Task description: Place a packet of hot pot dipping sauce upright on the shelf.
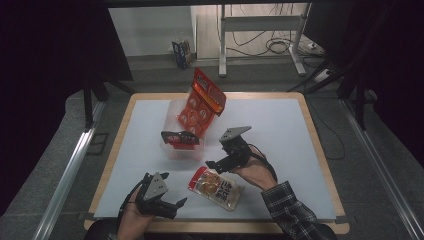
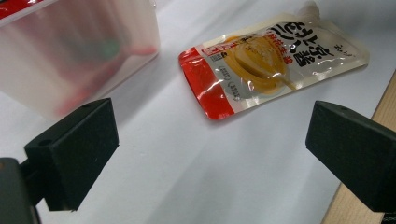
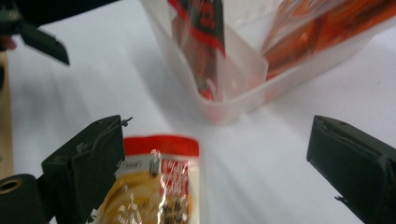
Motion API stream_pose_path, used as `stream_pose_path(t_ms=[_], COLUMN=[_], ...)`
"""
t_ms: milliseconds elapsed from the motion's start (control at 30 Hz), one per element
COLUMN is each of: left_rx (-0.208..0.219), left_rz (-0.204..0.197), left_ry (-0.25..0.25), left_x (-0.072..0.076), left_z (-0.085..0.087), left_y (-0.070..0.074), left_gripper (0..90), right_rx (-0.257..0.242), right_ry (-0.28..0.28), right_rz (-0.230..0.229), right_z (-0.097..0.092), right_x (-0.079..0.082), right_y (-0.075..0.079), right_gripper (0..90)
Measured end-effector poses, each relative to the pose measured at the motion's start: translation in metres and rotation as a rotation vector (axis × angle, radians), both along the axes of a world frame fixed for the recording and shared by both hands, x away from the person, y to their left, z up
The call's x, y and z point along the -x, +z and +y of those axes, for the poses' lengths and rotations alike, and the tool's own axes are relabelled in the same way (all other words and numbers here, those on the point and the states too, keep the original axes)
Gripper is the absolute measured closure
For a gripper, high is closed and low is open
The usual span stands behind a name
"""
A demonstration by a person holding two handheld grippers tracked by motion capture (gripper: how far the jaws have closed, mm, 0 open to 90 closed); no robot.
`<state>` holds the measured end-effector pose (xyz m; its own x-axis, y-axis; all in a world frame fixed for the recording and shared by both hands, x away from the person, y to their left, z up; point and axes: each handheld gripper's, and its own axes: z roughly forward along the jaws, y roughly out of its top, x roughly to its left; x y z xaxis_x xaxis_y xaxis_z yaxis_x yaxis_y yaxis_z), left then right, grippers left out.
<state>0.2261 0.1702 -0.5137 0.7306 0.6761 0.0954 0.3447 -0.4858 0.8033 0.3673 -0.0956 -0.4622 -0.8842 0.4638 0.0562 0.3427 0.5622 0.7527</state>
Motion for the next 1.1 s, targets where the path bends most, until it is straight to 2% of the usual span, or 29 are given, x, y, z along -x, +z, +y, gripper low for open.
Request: stream_pose_path(t_ms=[100, 200, 333, 367, 400, 533, 667, 700, 900, 1000, 1100], left_rx=[-0.001, 0.004, -0.001, -0.001, -0.002, -0.008, -0.008, -0.005, 0.002, 0.003, 0.006], left_rz=[-0.001, 0.000, -0.003, -0.003, -0.002, -0.005, -0.008, -0.007, -0.006, -0.008, -0.008], left_ry=[0.000, 0.001, 0.001, 0.001, -0.001, -0.003, 0.000, 0.001, 0.006, 0.007, 0.010], left_x=[0.000, 0.001, 0.001, 0.001, 0.001, 0.001, 0.001, 0.001, 0.001, 0.001, 0.001], left_z=[0.000, -0.001, -0.002, -0.002, -0.002, -0.003, -0.002, -0.002, -0.002, -0.001, -0.001], left_y=[0.000, -0.001, -0.001, -0.001, -0.001, -0.001, -0.001, -0.001, 0.000, 0.000, 0.000], left_gripper=[2.3, 2.3, 2.3, 2.3, 2.3, 2.3, 2.4, 2.4, 2.5, 2.6, 2.7], right_rx=[0.001, 0.012, 0.024, 0.024, 0.035, 0.048, 0.061, 0.078, 0.114, 0.129, 0.166], right_ry=[-0.002, 0.000, 0.031, 0.031, 0.050, 0.081, 0.094, 0.081, 0.073, 0.071, 0.073], right_rz=[0.033, 0.043, 0.050, 0.050, 0.053, 0.033, 0.027, 0.027, 0.038, 0.049, 0.055], right_z=[-0.004, -0.010, -0.018, -0.018, -0.022, -0.030, -0.038, -0.042, -0.052, -0.057, -0.063], right_x=[0.003, 0.009, 0.020, 0.020, 0.025, 0.037, 0.047, 0.052, 0.062, 0.069, 0.077], right_y=[-0.002, -0.004, -0.009, -0.009, -0.009, -0.010, -0.013, -0.016, -0.023, -0.028, -0.035], right_gripper=[7.3, 15.7, 33.1, 33.1, 42.1, 57.3, 70.7, 77.1, 86.8, 88.2, 88.4])
